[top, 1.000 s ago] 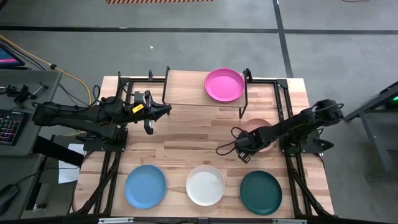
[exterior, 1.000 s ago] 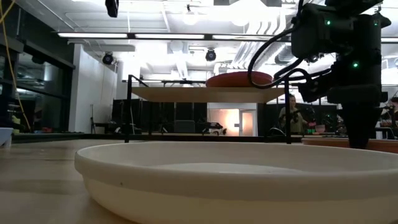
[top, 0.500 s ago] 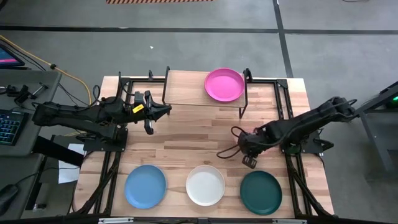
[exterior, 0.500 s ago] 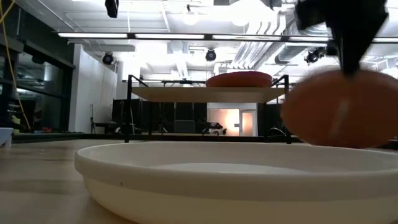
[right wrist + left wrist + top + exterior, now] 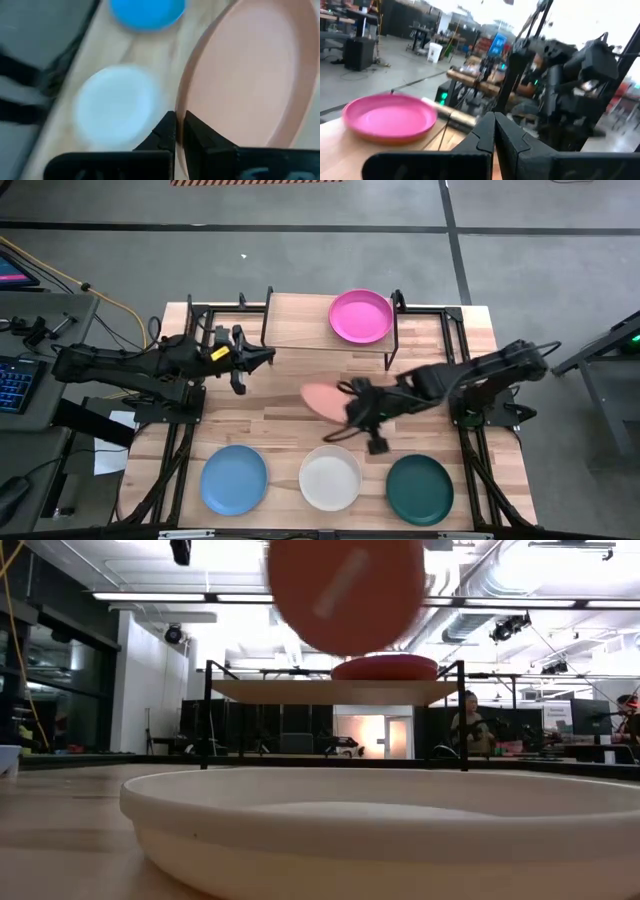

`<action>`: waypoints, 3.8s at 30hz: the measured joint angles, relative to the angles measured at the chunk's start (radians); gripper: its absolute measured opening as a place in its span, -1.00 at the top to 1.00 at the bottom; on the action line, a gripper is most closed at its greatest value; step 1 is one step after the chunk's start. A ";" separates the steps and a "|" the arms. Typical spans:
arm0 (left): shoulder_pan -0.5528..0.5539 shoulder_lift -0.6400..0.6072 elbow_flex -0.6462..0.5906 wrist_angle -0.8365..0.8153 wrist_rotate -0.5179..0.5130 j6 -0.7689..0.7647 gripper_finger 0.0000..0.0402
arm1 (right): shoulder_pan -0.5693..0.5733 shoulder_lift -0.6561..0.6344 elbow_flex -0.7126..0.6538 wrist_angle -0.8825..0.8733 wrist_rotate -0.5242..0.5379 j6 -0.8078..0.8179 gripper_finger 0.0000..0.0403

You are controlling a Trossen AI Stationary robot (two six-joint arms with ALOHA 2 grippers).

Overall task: Place and stack plates onto a shelf
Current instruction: Put the brown plate on the shelf, then stack the blue plate on the pink plate

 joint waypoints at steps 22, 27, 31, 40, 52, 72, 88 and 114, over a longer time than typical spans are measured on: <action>-0.001 -0.044 0.061 0.290 0.148 -0.019 1.00 | -0.455 0.488 0.472 -0.001 0.266 -0.551 1.00; -0.001 -0.043 0.061 0.284 0.148 -0.019 1.00 | -0.491 0.523 0.472 0.005 0.256 -0.535 1.00; 0.000 -0.043 0.061 0.281 0.148 -0.019 1.00 | -0.500 0.529 0.472 0.004 0.247 -0.534 1.00; 0.000 -0.042 0.061 0.263 0.139 -0.001 1.00 | -0.499 0.529 0.472 0.024 0.222 -0.481 1.00; 0.000 -0.042 0.061 0.260 0.131 0.034 1.00 | -0.497 0.525 0.472 0.026 0.219 -0.464 0.41; 0.000 -0.040 0.060 -0.009 0.103 0.050 1.00 | -0.267 0.185 0.469 -0.475 -0.102 -0.058 0.07; -0.001 -0.040 0.060 -0.081 0.114 0.016 1.00 | -0.103 -0.210 -0.253 -0.055 0.109 0.327 0.07; 0.000 0.136 0.060 -0.020 0.108 0.024 1.00 | -0.089 -0.453 -0.773 1.088 0.221 0.366 0.07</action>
